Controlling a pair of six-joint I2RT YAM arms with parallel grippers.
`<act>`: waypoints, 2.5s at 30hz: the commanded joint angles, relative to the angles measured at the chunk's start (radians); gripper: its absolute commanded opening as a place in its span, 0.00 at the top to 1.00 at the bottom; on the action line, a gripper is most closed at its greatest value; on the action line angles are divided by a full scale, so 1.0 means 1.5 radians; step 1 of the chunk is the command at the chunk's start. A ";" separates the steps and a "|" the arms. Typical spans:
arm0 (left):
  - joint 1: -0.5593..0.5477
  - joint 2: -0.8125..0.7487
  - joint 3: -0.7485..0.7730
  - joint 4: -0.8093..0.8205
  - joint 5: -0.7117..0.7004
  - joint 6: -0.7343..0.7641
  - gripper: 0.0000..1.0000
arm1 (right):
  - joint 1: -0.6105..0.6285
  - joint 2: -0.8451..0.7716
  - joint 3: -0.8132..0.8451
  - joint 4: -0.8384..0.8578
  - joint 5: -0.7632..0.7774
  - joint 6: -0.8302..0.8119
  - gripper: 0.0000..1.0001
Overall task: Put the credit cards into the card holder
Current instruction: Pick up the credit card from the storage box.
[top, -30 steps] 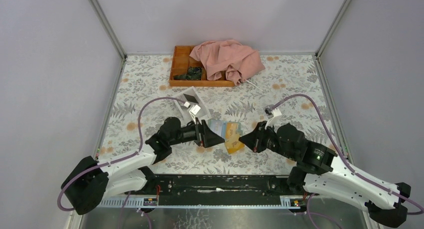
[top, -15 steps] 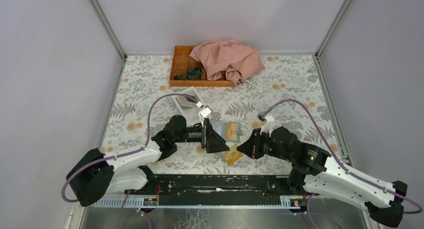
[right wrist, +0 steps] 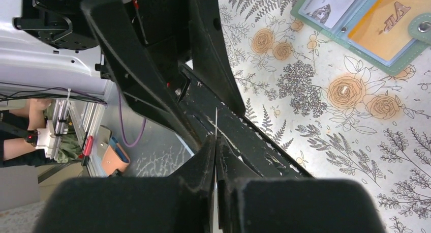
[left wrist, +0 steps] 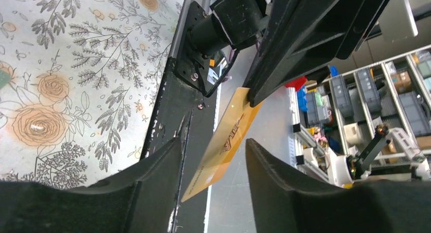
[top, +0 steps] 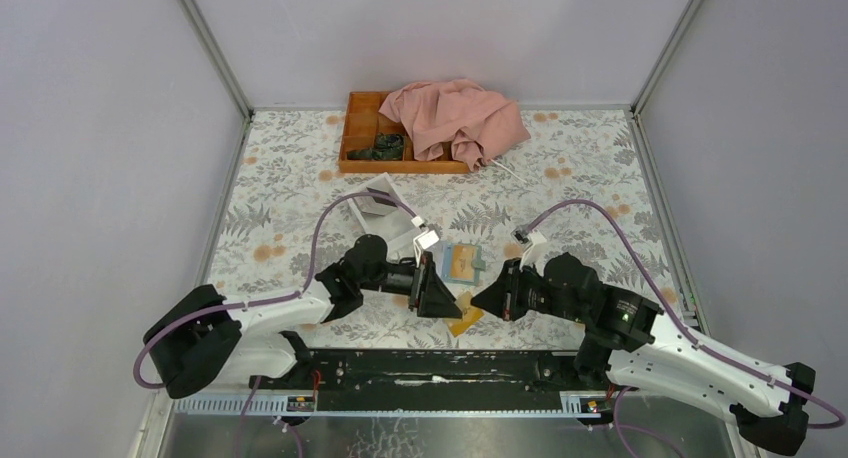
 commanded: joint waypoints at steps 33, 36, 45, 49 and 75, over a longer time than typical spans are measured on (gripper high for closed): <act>0.052 0.116 -0.025 0.272 -0.261 -0.211 1.00 | 0.003 0.059 -0.031 0.121 0.283 -0.087 0.43; 0.068 0.158 -0.039 0.356 -0.241 -0.265 1.00 | 0.003 0.070 -0.049 0.172 0.284 -0.081 0.45; 0.108 0.278 -0.058 0.605 -0.172 -0.391 1.00 | 0.001 0.118 -0.080 0.245 0.293 -0.062 0.47; 0.112 0.305 -0.057 0.644 -0.160 -0.410 1.00 | -0.006 0.140 -0.085 0.267 0.284 -0.059 0.47; 0.162 0.379 -0.027 0.665 -0.112 -0.443 0.88 | -0.124 0.238 -0.160 0.550 0.041 0.043 1.00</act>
